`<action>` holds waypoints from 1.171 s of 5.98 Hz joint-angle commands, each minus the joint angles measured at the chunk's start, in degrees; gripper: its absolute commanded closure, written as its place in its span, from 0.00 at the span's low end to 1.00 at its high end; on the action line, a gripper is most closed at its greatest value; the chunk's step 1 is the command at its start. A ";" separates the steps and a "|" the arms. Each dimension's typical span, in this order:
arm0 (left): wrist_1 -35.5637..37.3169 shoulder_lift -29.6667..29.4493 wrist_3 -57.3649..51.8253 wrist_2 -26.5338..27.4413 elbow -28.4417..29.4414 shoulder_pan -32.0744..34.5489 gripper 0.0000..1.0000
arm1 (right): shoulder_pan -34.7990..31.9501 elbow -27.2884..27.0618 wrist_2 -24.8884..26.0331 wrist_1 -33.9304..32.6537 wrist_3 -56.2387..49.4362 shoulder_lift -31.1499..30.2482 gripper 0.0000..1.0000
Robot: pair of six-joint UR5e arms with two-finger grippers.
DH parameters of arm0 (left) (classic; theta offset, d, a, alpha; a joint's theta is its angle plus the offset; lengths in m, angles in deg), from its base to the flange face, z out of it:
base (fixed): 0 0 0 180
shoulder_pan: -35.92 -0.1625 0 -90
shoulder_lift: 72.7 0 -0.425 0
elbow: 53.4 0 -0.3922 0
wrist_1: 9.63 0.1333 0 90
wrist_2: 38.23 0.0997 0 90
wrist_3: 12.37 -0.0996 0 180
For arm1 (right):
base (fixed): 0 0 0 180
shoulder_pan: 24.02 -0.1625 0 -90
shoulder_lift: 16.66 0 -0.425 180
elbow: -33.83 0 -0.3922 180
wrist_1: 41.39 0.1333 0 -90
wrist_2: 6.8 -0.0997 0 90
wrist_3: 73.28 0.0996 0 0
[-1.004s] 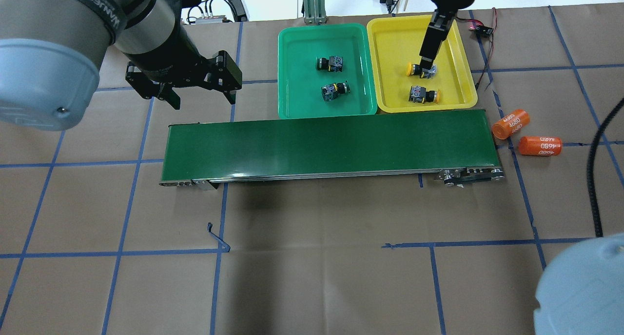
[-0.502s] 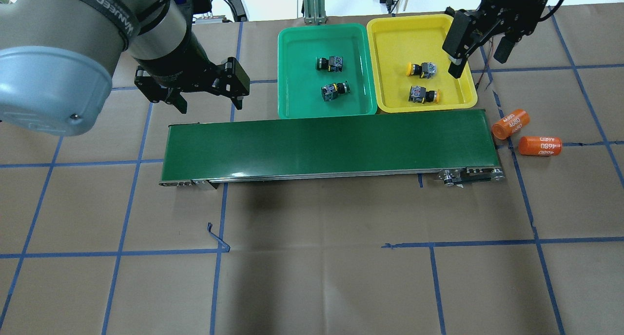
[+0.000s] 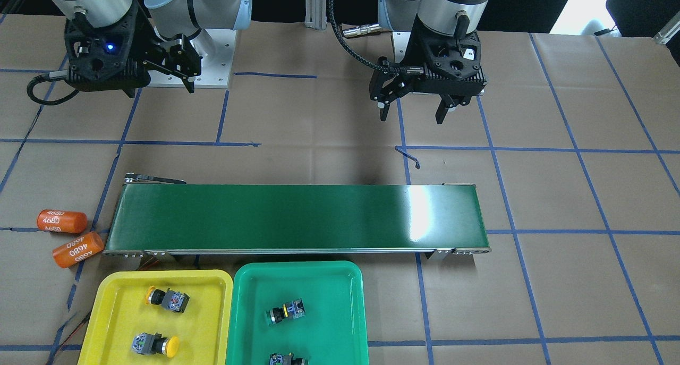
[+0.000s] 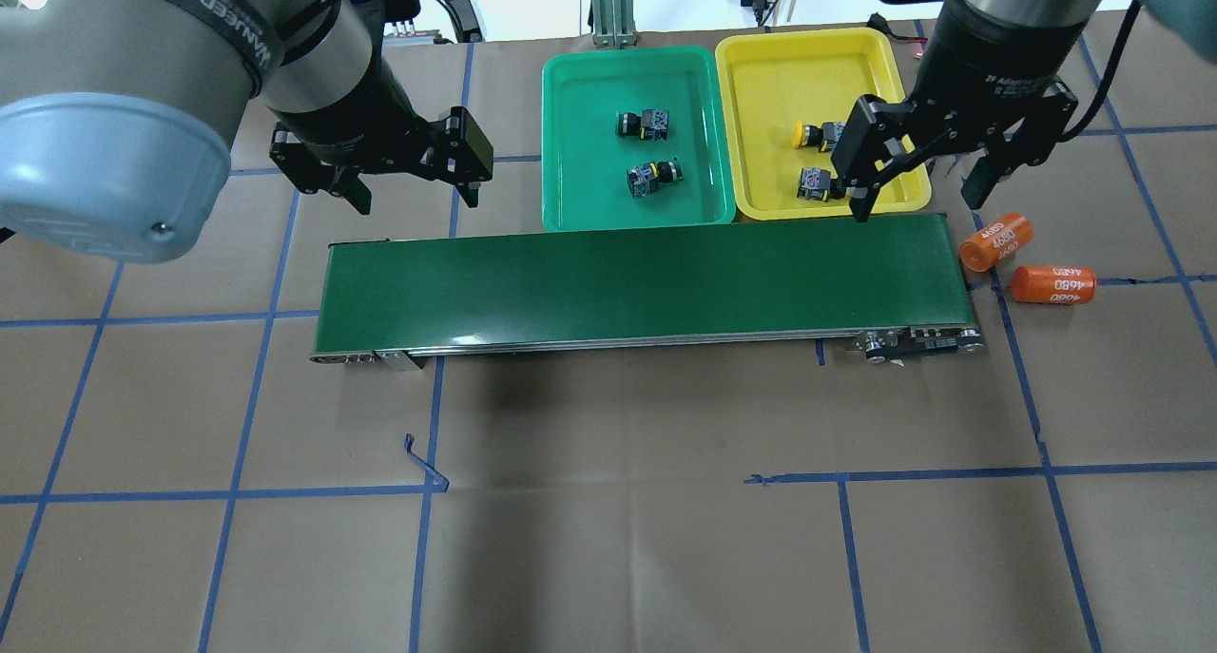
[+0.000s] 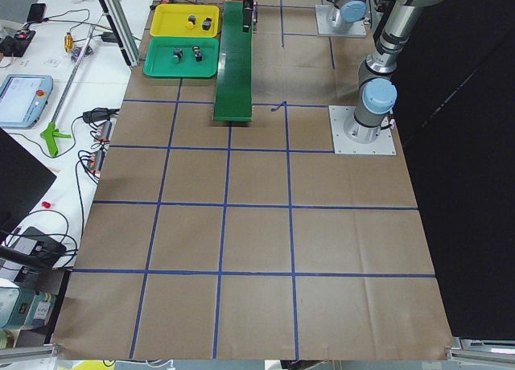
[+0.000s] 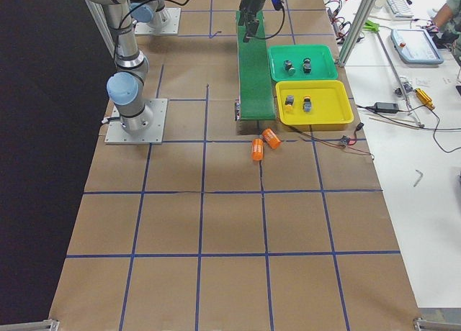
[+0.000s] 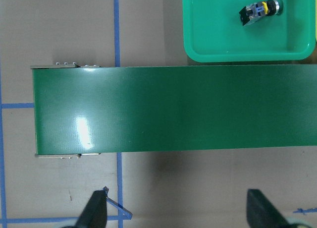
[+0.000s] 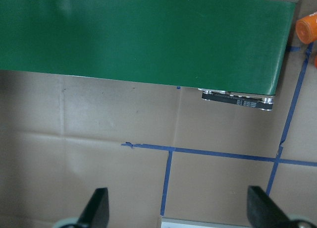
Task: Sort buttons by color to trays
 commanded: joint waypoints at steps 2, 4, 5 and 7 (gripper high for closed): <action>0.26 0.04 0.04 -0.01 -0.10 0.16 0.02 | -0.37 -2.64 0.04 -3.32 2.25 -0.03 0.00; 0.26 0.04 0.04 -0.10 -0.19 0.16 0.02 | -0.10 0.51 0.04 -3.24 2.16 1.19 0.00; 0.26 0.21 -0.22 -0.01 -0.19 0.16 0.02 | -0.02 0.96 0.22 -3.06 2.25 1.81 0.00; 0.25 0.04 -0.40 -0.10 -0.10 0.16 0.02 | -0.01 0.88 0.13 -2.97 2.25 1.73 0.00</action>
